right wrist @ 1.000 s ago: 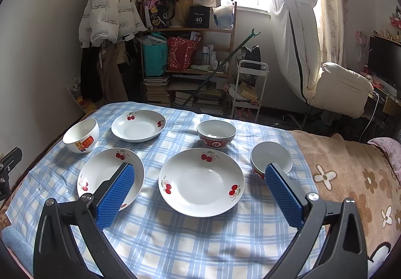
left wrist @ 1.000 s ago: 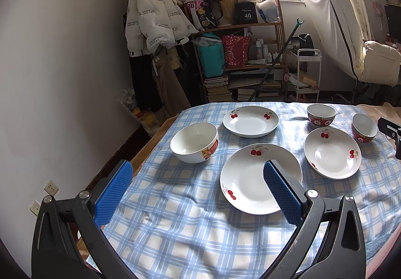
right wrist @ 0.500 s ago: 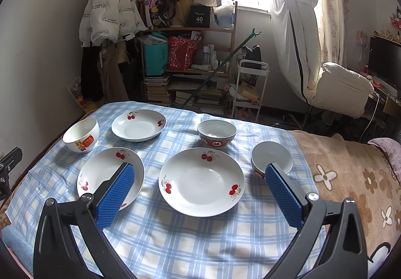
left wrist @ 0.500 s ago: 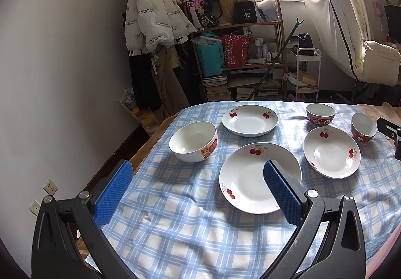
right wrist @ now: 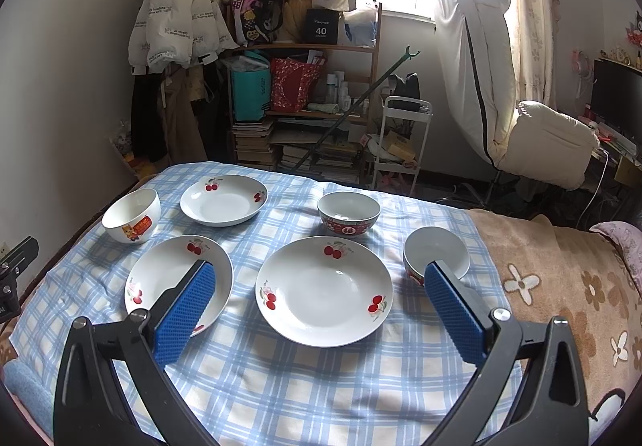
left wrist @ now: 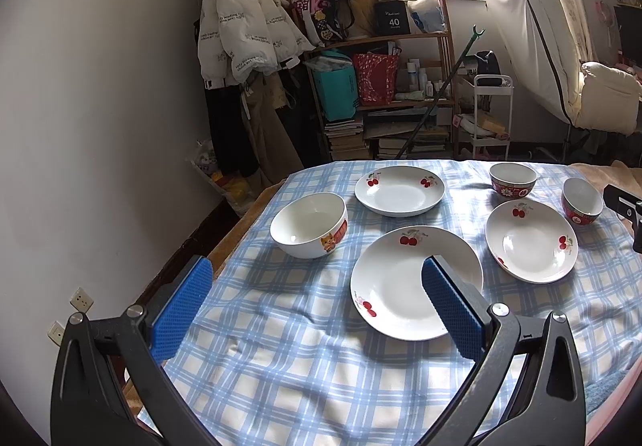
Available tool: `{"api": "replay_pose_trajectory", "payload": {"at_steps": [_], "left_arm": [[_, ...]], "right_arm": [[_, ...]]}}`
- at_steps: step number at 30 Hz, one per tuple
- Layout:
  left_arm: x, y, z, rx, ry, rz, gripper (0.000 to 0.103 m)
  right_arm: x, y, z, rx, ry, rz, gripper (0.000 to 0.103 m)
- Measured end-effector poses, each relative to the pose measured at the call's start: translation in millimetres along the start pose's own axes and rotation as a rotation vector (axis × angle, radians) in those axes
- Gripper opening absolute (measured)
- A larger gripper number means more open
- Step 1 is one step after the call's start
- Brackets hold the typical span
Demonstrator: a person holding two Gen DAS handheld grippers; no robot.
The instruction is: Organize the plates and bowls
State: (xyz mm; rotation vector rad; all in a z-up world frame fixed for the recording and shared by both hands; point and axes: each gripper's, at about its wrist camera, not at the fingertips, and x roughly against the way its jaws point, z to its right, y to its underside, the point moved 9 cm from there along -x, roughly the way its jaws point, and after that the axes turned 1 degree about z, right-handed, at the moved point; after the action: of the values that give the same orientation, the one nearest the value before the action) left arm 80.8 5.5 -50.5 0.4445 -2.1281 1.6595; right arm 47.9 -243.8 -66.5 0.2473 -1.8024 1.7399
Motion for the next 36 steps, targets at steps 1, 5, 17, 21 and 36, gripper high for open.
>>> {"api": "replay_pose_trajectory", "payload": {"at_steps": [1,5,17,21,36], "left_arm": [[0.0,-0.3,0.1,0.000,0.001,-0.001,0.102],[0.2,0.0,0.2,0.001,0.001,-0.002,0.102],[-2.1,2.2,0.6,-0.002,0.000,-0.005,0.102],[-1.5,2.1,1.8,-0.004,0.001,-0.005,0.102],[-2.5,5.5,2.6,-0.009,-0.001,-0.009,0.102]], "right_arm": [[0.1,0.0,0.0,0.000,0.000,0.000,0.103],[0.1,-0.2,0.0,0.000,0.001,0.000,0.103],[0.4,-0.3,-0.2,0.000,0.000,0.001,0.103],[0.4,0.1,-0.2,0.001,0.001,0.000,0.103],[1.1,-0.6,-0.8,0.003,0.002,0.001,0.103]]}}
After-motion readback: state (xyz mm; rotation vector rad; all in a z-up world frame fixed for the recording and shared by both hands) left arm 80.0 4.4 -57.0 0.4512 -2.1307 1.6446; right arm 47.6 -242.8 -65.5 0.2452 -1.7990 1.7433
